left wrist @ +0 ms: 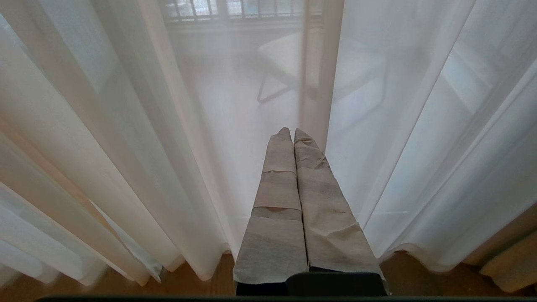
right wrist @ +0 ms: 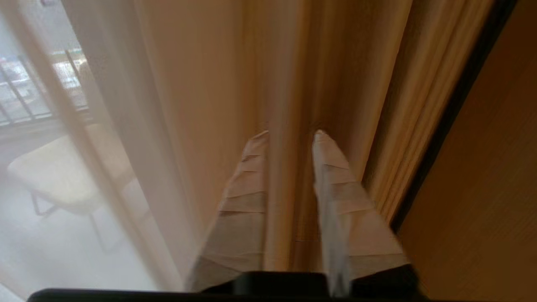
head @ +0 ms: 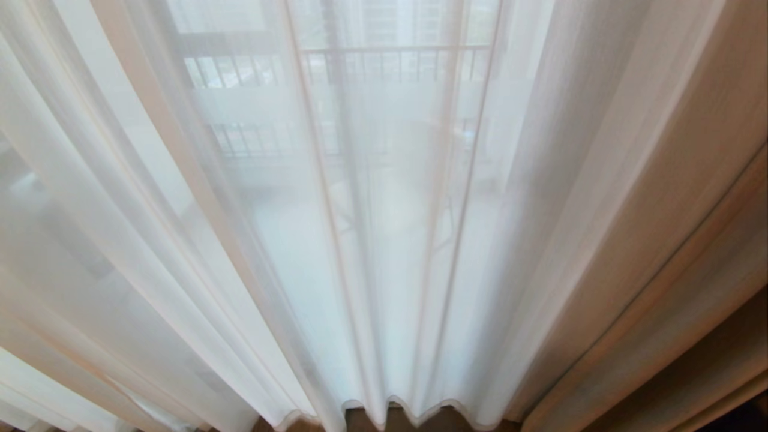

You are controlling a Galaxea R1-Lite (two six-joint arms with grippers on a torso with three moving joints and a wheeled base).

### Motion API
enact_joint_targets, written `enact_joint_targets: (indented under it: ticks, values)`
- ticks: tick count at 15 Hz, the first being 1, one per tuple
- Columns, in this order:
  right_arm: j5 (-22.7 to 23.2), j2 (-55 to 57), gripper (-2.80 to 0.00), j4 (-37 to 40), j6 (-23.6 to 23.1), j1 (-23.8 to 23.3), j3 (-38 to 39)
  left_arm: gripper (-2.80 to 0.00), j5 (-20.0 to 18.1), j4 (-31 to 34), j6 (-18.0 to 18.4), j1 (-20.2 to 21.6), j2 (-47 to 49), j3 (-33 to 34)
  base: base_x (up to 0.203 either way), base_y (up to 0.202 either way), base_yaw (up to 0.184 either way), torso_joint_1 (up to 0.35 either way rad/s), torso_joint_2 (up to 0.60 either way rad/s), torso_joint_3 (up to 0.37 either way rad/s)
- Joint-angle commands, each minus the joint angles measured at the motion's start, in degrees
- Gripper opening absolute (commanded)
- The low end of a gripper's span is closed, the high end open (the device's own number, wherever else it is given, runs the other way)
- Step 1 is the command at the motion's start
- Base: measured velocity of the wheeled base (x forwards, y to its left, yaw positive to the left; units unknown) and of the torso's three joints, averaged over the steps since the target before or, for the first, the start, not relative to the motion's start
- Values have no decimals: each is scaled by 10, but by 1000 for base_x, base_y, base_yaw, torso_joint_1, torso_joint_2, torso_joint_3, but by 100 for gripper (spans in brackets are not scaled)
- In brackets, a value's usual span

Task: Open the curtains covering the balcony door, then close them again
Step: Close the outer curtains on both sides

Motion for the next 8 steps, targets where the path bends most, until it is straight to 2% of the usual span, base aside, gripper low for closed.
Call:
enact_joint_targets:
  ticks: [1,3,8]
  values:
    - [91,65,0,-5,0,-100,-41,-280,0,0,0,0,0,0,0,0,0,0,0,0]
    - [111,95,0,-13,0,-116,-60,-280,0,0,0,0,0,0,0,0,0,0,0,0]
    - [113,189,0,-108,-1,-117,-86,-280,0,0,0,0,0,0,0,0,0,0,0,0]
